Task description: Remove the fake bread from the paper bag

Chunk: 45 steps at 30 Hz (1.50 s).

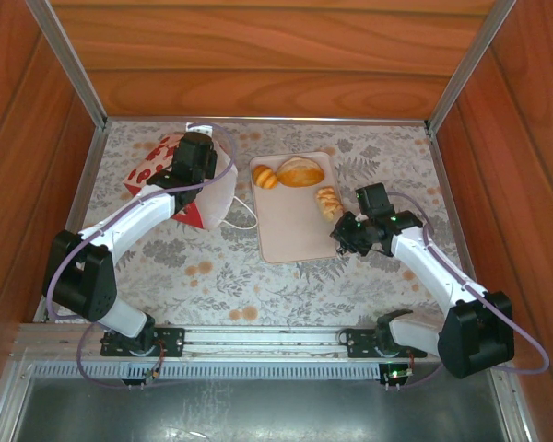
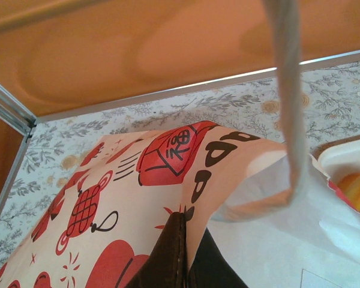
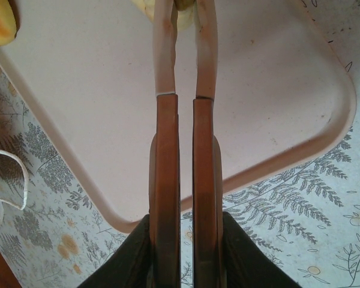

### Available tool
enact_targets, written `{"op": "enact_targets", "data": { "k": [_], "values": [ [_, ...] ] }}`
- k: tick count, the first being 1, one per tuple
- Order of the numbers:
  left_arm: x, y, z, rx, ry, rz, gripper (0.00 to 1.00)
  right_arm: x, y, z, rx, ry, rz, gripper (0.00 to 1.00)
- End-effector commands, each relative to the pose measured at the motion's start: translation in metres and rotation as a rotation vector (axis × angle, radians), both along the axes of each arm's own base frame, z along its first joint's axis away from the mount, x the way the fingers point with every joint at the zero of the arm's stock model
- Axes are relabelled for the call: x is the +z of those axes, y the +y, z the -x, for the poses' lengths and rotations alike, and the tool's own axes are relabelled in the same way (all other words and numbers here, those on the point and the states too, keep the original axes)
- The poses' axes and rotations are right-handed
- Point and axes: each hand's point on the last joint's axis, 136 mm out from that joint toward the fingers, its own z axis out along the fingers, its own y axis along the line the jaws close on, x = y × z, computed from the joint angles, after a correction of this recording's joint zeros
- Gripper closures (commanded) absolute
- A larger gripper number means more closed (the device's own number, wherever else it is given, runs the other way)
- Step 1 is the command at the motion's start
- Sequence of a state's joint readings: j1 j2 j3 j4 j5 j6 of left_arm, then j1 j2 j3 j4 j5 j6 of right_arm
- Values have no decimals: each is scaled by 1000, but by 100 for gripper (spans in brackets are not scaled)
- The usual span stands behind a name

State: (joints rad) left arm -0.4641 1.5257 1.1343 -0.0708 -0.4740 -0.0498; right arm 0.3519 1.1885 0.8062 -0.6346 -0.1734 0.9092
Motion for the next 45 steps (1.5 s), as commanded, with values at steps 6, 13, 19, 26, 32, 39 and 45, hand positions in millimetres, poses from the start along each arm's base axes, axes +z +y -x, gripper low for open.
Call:
{"op": "enact_targets", "data": {
  "k": [6,13,19,26,32,39,45],
  "values": [
    [18,1,0,-1,-39,36,100,7,4,-10,6,-30,-24,58],
    [19,0,0,-3,-42,37,100,18,3,-10,9,-50,-16,54],
    [20,0,0,-4,-43,37,100,30,-4,-4,-2,-70,-1,52],
    [21,1,1,-5,-44,35,100,51,-7,6,8,-109,-14,51],
    [18,-3,2,-22,-35,39,100,85,23,5,110,-183,-145,52],
    [13,-7,0,-40,-24,48,100,134,90,1,343,-287,-214,52],
    [13,-9,-1,-48,-19,53,100,149,152,-8,524,-324,-275,52]
  ]
}}
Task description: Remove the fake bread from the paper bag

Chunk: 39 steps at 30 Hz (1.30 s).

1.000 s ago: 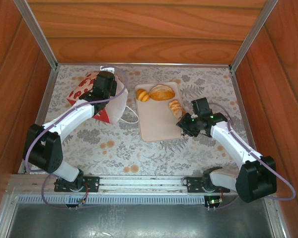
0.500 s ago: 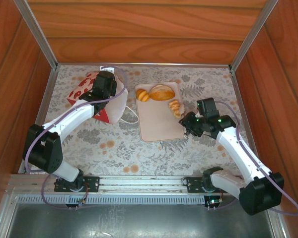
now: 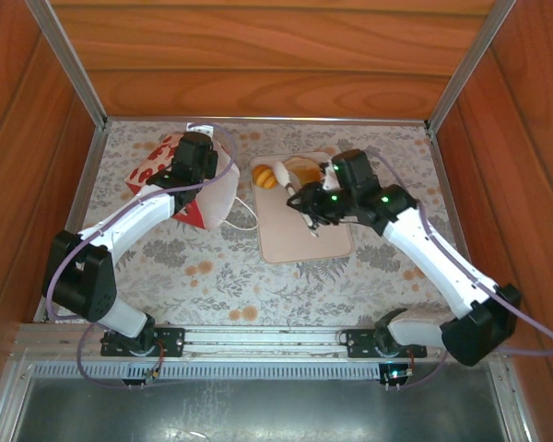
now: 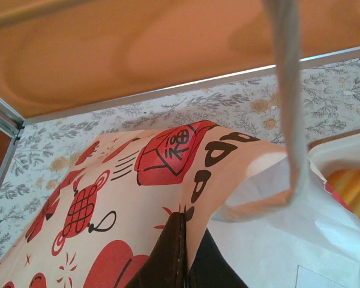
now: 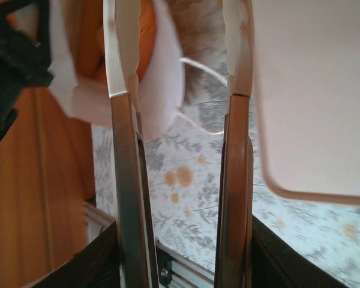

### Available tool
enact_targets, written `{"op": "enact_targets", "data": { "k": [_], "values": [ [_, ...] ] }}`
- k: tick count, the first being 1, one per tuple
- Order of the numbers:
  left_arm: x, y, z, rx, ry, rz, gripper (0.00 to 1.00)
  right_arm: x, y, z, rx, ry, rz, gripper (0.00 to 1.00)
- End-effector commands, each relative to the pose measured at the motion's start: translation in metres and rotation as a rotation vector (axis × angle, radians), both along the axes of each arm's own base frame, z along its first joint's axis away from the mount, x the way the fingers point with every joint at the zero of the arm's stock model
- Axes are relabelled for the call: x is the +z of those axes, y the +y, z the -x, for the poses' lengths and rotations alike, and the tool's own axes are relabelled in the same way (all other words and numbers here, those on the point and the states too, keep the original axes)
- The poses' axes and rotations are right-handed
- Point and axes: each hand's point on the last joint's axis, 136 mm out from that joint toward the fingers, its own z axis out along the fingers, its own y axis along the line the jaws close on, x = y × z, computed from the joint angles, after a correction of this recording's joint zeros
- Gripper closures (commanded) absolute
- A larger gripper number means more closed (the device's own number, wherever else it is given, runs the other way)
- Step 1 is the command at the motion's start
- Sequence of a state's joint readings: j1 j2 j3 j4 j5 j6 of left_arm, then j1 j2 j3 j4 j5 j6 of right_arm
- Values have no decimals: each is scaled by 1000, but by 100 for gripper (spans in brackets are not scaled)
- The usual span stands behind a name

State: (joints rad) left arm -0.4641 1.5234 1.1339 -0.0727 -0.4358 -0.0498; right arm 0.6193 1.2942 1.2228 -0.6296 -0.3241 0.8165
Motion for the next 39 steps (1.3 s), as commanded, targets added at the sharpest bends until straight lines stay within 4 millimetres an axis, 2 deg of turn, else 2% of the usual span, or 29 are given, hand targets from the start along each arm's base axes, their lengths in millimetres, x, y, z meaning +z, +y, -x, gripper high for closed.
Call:
{"op": "enact_targets", "data": {
  "k": [1,8,11,12,19,27,39],
  "values": [
    [14,-3,-2,-16,-28,36,100,10,33,-4,119,-50,-46,53],
    [18,-2,1,-27,-30,31,100,9,92,-6,276,-33,-78,52],
    [16,-3,2,-34,-32,27,100,1,106,-8,315,8,-73,53],
    [17,-4,2,-42,-34,31,100,-13,113,-11,324,41,-62,53],
    [18,-5,3,-49,-39,36,100,-45,149,-19,392,136,-75,54],
    [20,-7,3,-60,-43,39,100,-81,173,-36,365,202,-52,54],
    [18,-10,5,-80,-36,51,100,-96,189,-59,323,204,-55,45]
  ]
}}
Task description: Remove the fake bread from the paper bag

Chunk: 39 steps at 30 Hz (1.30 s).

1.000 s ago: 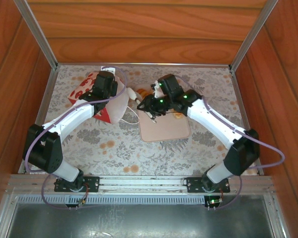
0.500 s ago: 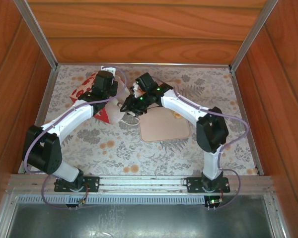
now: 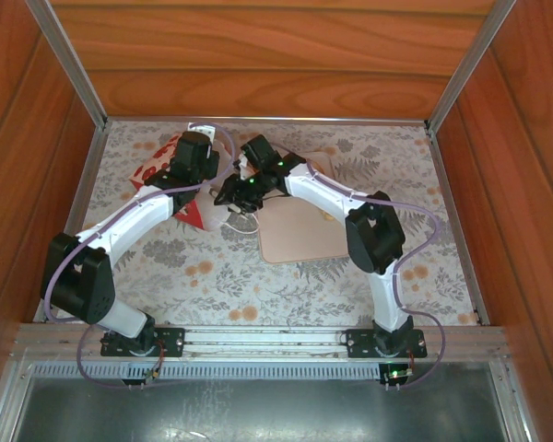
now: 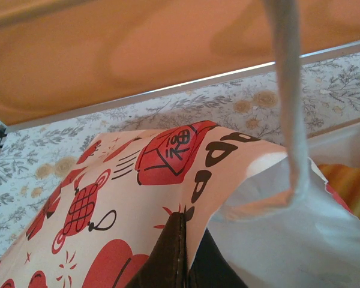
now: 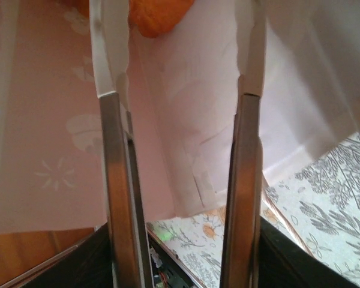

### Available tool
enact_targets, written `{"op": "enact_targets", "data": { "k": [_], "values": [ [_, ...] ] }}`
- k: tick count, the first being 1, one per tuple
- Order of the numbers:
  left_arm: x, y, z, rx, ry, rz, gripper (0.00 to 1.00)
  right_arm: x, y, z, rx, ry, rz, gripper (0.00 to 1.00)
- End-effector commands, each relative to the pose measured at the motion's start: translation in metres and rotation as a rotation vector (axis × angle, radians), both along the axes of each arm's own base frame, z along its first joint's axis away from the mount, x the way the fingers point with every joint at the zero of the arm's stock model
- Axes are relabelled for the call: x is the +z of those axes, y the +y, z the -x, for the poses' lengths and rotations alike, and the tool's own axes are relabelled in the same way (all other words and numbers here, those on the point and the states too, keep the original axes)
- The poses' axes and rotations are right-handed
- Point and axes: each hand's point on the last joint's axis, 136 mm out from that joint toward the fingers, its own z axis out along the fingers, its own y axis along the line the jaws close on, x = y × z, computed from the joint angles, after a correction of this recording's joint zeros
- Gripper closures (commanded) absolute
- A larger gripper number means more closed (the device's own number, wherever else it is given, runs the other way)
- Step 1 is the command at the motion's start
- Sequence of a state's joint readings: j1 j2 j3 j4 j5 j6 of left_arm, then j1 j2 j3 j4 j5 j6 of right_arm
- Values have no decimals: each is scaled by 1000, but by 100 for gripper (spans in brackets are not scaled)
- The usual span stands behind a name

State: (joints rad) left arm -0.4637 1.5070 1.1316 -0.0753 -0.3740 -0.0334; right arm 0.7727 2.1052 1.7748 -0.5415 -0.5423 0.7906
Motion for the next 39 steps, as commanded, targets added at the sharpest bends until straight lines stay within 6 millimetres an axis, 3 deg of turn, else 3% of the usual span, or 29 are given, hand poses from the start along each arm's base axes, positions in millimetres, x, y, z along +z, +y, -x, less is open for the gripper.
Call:
{"op": "enact_targets", "data": {
  "k": [1,14,20,25,29,39],
  "values": [
    [15,-1,2,-20,-40,34,100,4,15,-6,7,-6,-43,45],
    [17,-2,9,-49,-41,35,100,-2,28,-25,-28,18,-69,37],
    [17,-3,10,-57,-40,36,100,-8,34,-29,-27,35,-79,38],
    [17,-3,10,-57,-41,39,100,-13,34,-30,-29,43,-73,48],
    [16,-3,10,-55,-38,36,100,-14,31,-30,-35,29,-59,64],
    [9,3,8,-28,-29,28,100,-3,22,-30,-40,-29,-39,90]
  ]
}}
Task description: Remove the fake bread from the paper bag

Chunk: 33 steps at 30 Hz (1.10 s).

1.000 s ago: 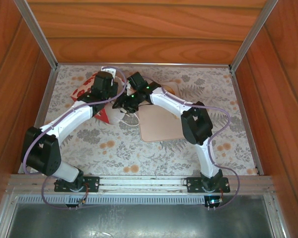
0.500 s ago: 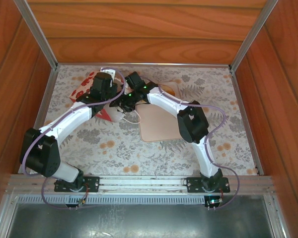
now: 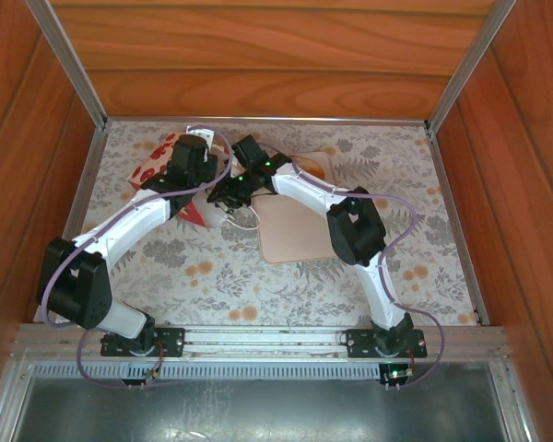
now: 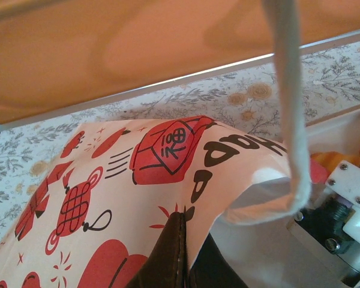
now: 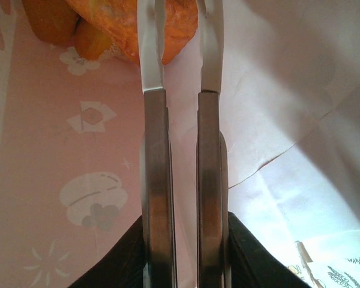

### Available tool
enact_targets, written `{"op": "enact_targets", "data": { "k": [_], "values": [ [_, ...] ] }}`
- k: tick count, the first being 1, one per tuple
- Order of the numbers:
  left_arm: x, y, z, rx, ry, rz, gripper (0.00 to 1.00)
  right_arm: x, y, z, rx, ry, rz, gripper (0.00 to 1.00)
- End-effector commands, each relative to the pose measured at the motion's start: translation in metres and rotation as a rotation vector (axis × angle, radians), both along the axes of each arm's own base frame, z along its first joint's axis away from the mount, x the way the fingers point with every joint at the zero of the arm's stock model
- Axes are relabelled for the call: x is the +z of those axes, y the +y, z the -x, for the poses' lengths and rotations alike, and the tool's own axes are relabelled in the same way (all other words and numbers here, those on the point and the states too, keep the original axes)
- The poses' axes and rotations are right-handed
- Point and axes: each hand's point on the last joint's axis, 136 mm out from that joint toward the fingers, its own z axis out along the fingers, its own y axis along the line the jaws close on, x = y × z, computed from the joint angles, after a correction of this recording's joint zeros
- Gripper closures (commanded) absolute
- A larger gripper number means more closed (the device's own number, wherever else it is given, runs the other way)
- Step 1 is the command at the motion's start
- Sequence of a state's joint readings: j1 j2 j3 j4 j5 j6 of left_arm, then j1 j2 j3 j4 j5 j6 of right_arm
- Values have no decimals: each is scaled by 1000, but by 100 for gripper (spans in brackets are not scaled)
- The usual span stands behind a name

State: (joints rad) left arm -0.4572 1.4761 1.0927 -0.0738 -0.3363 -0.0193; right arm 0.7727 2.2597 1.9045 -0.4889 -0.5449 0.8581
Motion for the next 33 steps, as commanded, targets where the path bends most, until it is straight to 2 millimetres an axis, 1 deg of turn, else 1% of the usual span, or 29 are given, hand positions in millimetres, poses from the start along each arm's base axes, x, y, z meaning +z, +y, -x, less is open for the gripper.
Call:
{"op": "enact_targets", "data": {
  "k": [1,2,4,7,14,20,26,33],
  "values": [
    [14,3,0,10,-42,26,100,24,-5,-3,4,-65,-24,91],
    [14,4,0,15,-43,27,100,26,-5,-3,3,-69,-23,92],
    [12,6,-1,25,-40,26,100,31,-6,-2,8,-81,-25,96],
    [9,9,-3,42,-36,26,100,39,-10,-1,10,-101,-20,100],
    [5,13,-7,73,-31,20,100,53,-21,7,18,-132,-12,100],
    [3,18,-9,112,-34,13,100,60,-33,16,21,-142,10,100],
    [4,21,-13,141,-40,10,100,66,-45,25,30,-152,35,100],
    [7,27,-21,195,-55,-7,100,82,-62,40,42,-173,47,100]
  ]
}}
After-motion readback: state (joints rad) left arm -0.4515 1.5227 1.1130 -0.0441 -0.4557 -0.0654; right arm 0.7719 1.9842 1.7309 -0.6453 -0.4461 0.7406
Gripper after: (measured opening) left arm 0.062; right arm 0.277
